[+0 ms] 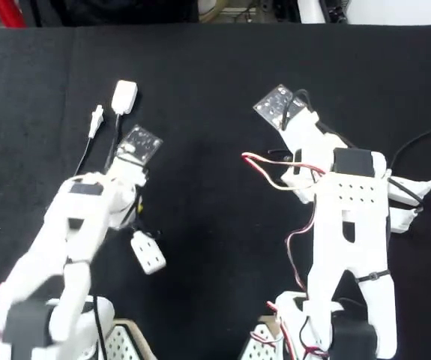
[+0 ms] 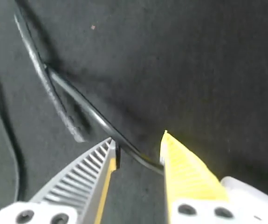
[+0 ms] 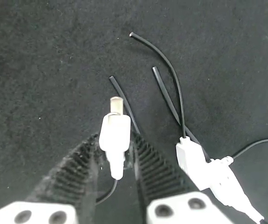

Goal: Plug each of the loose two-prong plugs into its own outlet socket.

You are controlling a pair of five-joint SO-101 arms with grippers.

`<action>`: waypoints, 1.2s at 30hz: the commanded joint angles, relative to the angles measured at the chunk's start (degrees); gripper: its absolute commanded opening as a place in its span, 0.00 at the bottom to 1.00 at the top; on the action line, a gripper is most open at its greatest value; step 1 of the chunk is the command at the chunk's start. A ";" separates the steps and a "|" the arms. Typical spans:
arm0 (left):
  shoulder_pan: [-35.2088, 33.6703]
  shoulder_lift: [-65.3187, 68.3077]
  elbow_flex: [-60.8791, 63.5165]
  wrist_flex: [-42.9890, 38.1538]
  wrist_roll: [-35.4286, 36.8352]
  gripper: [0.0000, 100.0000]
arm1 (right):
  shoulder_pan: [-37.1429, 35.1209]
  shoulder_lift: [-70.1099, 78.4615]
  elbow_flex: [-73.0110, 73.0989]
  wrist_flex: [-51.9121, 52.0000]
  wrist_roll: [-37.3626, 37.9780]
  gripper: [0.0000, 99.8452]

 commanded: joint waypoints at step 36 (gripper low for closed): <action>-11.56 -6.95 -7.96 42.64 -5.54 0.12 | -1.14 -0.22 1.98 -2.11 -0.62 0.01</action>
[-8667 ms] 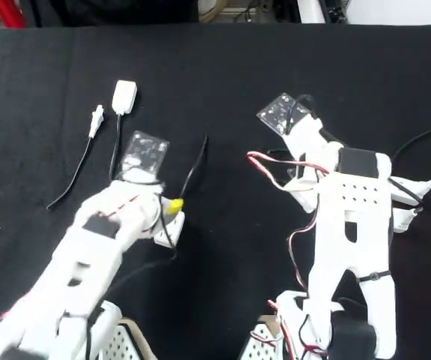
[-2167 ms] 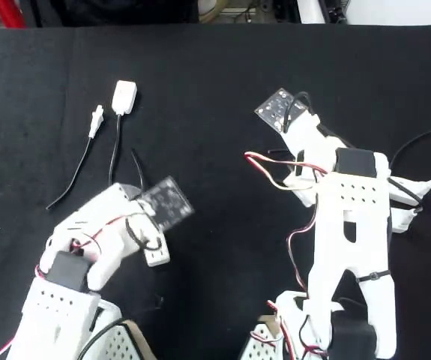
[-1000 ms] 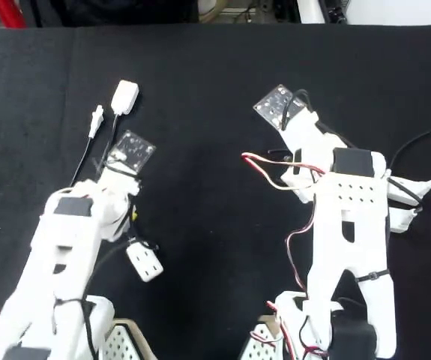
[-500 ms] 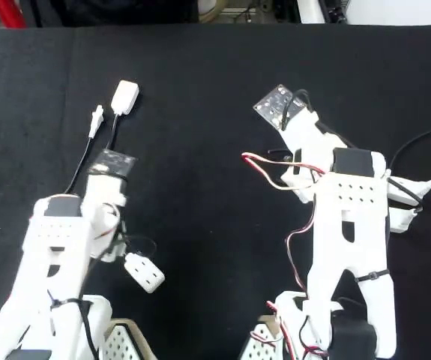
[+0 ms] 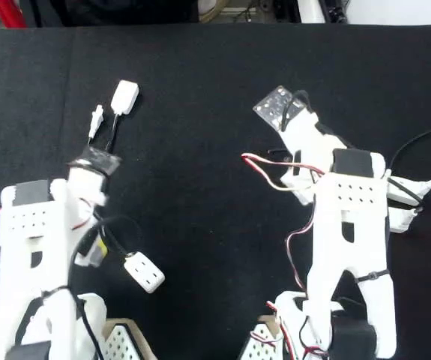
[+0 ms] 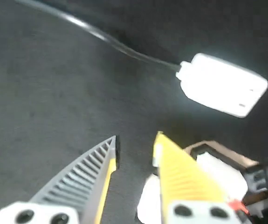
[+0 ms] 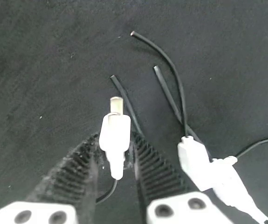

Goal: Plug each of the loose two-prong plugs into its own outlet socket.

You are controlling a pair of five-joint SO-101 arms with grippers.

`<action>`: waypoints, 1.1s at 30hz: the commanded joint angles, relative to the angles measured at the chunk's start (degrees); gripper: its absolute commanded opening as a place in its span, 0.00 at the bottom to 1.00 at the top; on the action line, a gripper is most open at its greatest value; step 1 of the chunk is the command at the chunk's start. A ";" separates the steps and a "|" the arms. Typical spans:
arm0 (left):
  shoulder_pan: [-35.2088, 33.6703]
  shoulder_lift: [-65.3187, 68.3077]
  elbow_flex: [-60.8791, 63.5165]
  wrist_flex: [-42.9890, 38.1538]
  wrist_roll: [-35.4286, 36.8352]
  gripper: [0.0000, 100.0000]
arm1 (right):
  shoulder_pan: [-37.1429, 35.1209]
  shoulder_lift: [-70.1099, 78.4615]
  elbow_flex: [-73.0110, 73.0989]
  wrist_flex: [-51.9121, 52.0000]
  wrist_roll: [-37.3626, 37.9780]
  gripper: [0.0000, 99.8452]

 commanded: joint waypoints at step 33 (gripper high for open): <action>38.02 23.12 -8.84 -16.62 21.01 0.03 | -1.23 0.13 0.48 -2.55 -0.18 0.01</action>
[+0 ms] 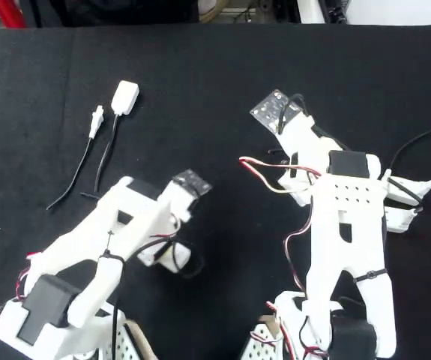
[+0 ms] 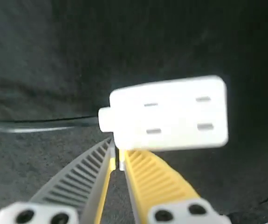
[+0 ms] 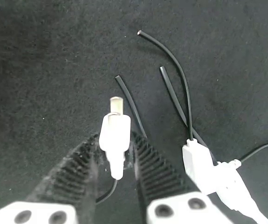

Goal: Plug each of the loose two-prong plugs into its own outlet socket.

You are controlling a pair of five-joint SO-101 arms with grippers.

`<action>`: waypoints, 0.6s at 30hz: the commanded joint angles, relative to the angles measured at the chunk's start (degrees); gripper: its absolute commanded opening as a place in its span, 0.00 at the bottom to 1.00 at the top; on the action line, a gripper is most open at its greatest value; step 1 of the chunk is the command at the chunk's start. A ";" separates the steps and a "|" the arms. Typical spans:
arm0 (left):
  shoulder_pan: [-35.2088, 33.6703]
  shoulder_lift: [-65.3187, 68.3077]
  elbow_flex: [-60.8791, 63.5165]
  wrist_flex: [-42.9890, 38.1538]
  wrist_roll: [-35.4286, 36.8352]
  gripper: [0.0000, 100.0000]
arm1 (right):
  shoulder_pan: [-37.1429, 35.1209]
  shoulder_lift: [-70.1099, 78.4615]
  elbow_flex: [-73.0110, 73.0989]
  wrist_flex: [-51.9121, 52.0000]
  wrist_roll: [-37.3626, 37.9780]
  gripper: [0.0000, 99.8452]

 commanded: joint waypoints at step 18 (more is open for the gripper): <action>3.82 -3.78 -2.51 -3.60 12.66 0.03 | -0.35 -0.13 -0.31 -0.53 0.79 0.01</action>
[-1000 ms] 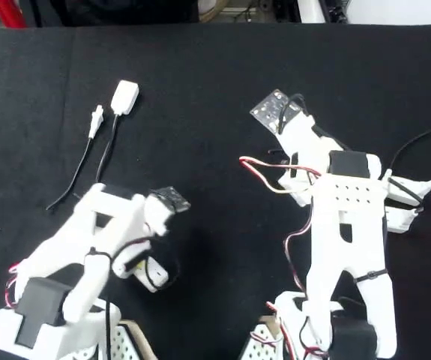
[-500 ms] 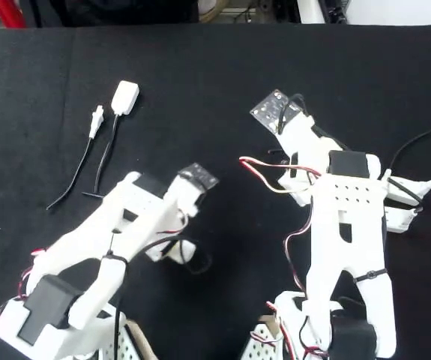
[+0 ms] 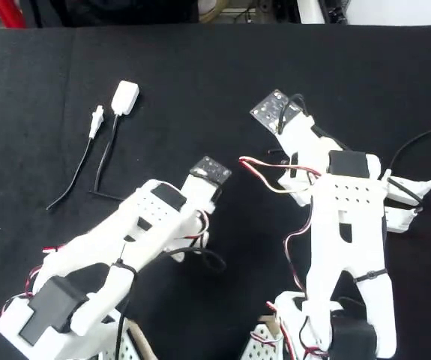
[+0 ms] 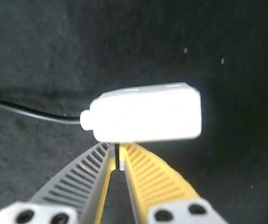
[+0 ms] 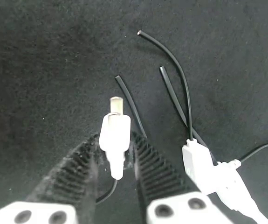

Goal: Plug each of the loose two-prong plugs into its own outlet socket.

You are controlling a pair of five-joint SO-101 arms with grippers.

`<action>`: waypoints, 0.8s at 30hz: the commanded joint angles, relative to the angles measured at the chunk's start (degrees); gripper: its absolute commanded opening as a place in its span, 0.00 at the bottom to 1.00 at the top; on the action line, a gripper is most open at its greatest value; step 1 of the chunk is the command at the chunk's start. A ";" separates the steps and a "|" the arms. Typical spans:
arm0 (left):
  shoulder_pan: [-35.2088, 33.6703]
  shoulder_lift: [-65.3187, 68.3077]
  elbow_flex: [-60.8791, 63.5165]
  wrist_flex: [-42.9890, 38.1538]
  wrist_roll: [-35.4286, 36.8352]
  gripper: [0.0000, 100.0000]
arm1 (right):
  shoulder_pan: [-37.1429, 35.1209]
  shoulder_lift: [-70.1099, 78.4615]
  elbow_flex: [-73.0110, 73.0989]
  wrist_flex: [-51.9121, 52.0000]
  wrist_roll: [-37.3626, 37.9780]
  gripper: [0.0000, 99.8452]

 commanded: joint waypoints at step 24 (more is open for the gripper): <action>-13.49 -16.26 19.47 -26.29 -10.64 0.03 | 2.46 -0.22 1.36 -0.97 1.93 0.01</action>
